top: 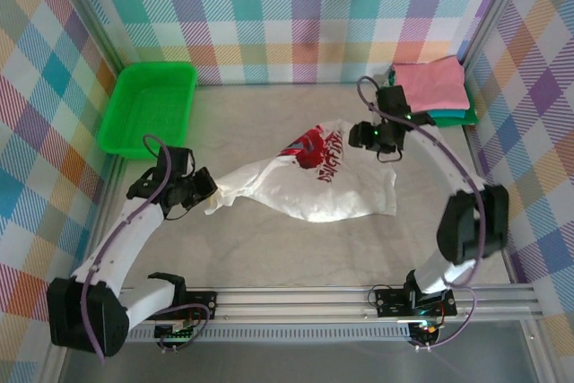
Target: Fold and stack the t-shirts
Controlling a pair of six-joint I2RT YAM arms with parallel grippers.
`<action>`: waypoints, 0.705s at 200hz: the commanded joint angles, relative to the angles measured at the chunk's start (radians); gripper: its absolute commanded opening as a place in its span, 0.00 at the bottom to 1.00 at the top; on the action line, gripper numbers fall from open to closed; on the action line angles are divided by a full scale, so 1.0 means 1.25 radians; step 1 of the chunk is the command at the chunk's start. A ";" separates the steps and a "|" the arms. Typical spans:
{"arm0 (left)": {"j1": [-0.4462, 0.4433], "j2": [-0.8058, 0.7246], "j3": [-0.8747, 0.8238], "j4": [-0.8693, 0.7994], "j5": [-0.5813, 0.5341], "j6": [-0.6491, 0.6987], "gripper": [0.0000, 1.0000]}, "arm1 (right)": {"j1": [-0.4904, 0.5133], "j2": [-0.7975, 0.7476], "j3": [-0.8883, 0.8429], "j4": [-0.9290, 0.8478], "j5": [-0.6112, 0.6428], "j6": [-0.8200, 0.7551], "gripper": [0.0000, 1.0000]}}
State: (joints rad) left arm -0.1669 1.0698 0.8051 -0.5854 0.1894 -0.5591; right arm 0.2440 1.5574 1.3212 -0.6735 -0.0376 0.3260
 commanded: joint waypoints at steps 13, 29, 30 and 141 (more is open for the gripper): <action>0.008 0.031 0.002 -0.026 -0.033 0.026 0.00 | 0.004 -0.132 -0.122 -0.046 0.012 0.078 0.58; 0.009 0.046 -0.007 0.001 -0.046 0.015 0.00 | -0.019 -0.141 -0.161 -0.089 0.040 0.088 0.63; 0.009 0.047 -0.008 0.002 -0.047 0.014 0.00 | -0.022 -0.142 -0.164 -0.090 0.039 0.089 0.63; 0.027 0.087 -0.058 0.042 -0.093 -0.007 0.00 | -0.195 0.028 -0.349 0.145 -0.230 0.099 0.35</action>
State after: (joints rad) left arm -0.1493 1.1896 0.7391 -0.5522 0.0872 -0.5613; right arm -0.0055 1.5963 0.9012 -0.5747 -0.2249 0.4469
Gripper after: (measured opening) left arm 0.050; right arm 0.424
